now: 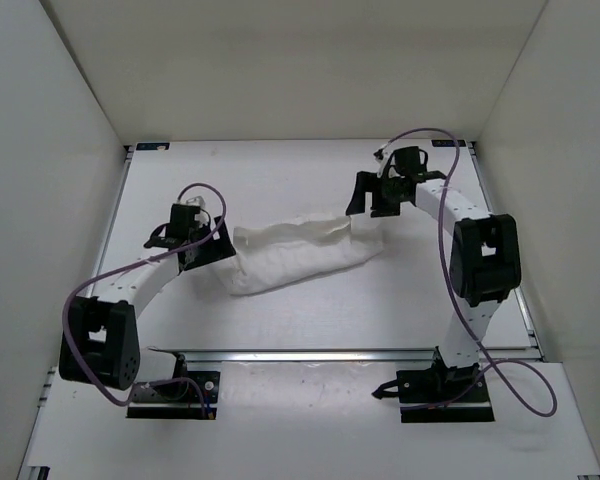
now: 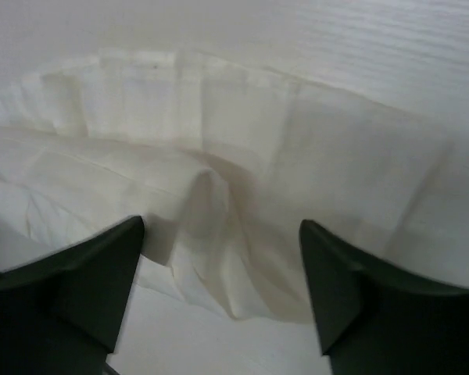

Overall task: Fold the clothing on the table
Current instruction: Fold the skirt

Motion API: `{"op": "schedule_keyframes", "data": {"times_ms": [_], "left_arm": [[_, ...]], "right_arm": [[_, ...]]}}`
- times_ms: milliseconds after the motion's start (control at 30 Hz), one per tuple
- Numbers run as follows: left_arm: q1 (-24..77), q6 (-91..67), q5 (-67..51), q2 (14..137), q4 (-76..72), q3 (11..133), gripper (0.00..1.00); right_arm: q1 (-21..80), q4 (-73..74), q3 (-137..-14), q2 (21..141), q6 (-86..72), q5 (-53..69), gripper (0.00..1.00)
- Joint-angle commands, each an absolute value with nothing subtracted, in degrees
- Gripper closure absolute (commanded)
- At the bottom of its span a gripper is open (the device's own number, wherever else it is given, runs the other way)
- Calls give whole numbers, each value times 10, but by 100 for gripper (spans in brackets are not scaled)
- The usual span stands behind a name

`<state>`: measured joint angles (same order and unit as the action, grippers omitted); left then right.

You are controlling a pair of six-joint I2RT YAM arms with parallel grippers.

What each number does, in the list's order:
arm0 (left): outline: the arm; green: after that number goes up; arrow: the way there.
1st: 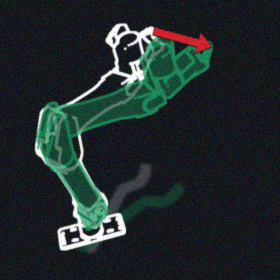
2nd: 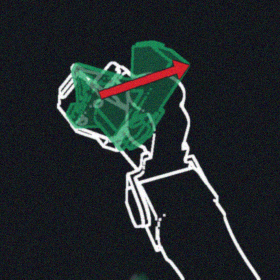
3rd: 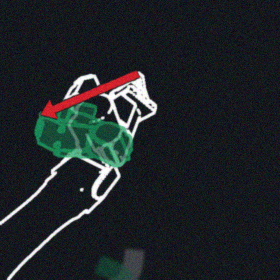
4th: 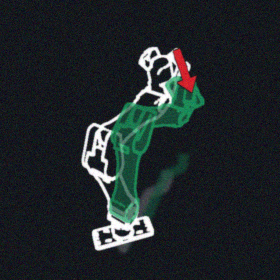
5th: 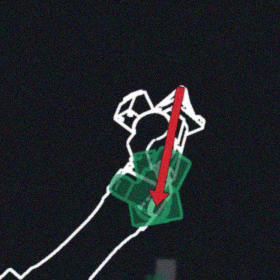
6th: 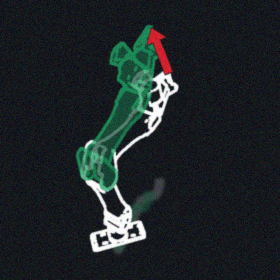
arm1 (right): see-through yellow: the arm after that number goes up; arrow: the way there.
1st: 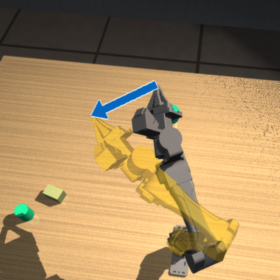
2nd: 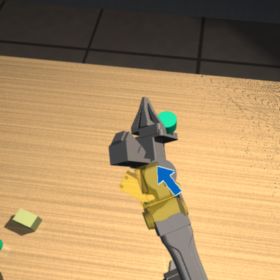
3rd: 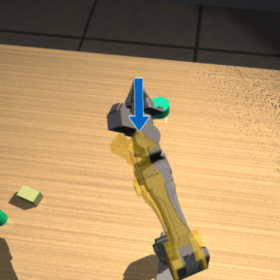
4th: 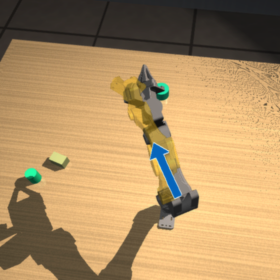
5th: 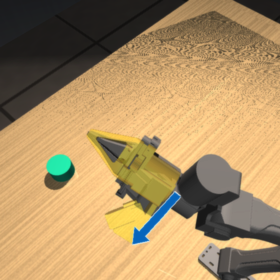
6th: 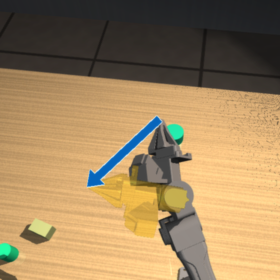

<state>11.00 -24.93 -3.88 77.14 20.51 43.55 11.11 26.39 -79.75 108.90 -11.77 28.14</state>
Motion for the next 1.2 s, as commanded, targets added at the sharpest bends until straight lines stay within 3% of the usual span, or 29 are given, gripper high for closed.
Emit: {"op": "schedule_keyframes", "data": {"times_ms": [0,33,133,200,267,300,333,367,400,433,467,500,667,867,1000,1167], "left_arm": [[94,-231,-1,734,228,479,1],[92,-225,-1,729,231,492,1],[102,-216,-14,702,228,511,2],[114,-218,-56,682,201,508,9],[133,-226,-105,658,163,474,24],[141,-238,-99,640,138,462,40],[154,-252,-99,627,127,442,52],[156,-257,-112,623,113,422,57],[156,-267,-119,621,101,416,76],[165,-280,-126,624,93,402,100],[169,-285,-130,629,94,396,100],[177,-289,-146,638,84,391,100],[207,-317,-183,674,17,372,100],[212,-365,-158,731,-63,377,100],[179,-405,-154,800,-88,373,100],[159,-421,-143,834,-147,358,100]], "right_arm": [[94,246,-837,1042,-99,244,16],[92,218,-816,1016,-99,243,1],[88,168,-764,955,-104,246,1],[87,163,-738,931,-105,247,2],[77,161,-708,910,-100,266,7],[75,156,-681,897,-99,273,16],[72,153,-652,890,-107,271,19],[70,142,-641,882,-105,272,22],[69,142,-616,872,-103,277,40],[64,135,-592,865,-110,268,50],[62,134,-573,859,-114,272,73],[58,125,-554,847,-119,276,84],[44,70,-514,838,-135,359,100],[91,7,-614,931,-184,483,100],[148,18,-692,1023,-171,482,100],[166,5,-705,1089,-177,481,100]]}}
